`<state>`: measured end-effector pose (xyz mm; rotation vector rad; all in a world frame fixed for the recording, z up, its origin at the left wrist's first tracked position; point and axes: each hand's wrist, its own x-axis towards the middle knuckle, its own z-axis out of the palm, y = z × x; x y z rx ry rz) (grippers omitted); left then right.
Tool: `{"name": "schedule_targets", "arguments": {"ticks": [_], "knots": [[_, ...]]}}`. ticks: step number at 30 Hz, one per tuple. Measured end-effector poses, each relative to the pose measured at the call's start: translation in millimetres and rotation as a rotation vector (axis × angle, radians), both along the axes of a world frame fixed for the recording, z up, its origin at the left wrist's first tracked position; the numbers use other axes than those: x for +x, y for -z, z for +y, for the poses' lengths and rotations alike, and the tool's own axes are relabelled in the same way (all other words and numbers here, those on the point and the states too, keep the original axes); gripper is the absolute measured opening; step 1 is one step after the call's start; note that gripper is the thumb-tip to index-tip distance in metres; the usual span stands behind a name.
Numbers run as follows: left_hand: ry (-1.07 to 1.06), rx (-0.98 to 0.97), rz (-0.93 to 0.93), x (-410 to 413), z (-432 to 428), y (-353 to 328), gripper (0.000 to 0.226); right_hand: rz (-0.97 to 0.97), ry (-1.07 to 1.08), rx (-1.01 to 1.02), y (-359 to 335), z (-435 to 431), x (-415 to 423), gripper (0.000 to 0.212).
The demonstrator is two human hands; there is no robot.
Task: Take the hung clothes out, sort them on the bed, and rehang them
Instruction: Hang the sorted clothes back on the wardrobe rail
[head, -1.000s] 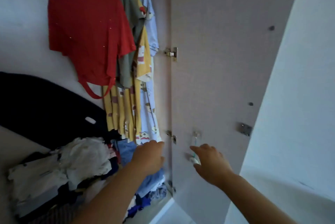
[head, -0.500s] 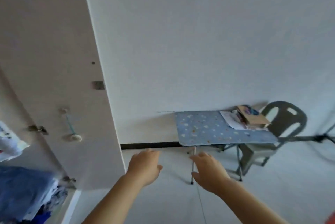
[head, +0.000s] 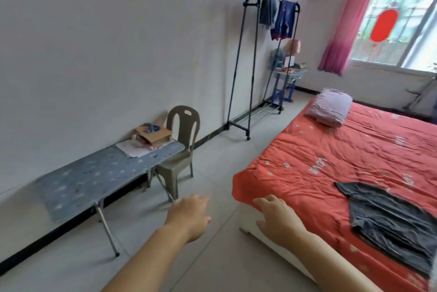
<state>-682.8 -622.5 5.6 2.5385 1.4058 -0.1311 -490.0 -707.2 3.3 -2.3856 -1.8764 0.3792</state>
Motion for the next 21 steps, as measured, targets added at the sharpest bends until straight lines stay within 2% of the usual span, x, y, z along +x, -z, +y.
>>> {"name": "schedule_targets", "arguments": {"ticks": [10, 15, 21], "knots": [[0.385, -0.019, 0.005, 295.7, -104.0, 9.6, 0.051, 0.037, 0.403, -0.050, 10.5, -162.7, 253.6, 0.046], [0.516, -0.026, 0.050, 398.8, -135.8, 13.6, 0.051, 0.084, 0.544, -0.071, 22.7, -208.6, 336.3, 0.054], [0.631, -0.065, 0.076, 496.9, -135.6, 25.5, 0.047, 0.115, 0.637, -0.080, 44.3, -220.0, 410.3, 0.054]]}}
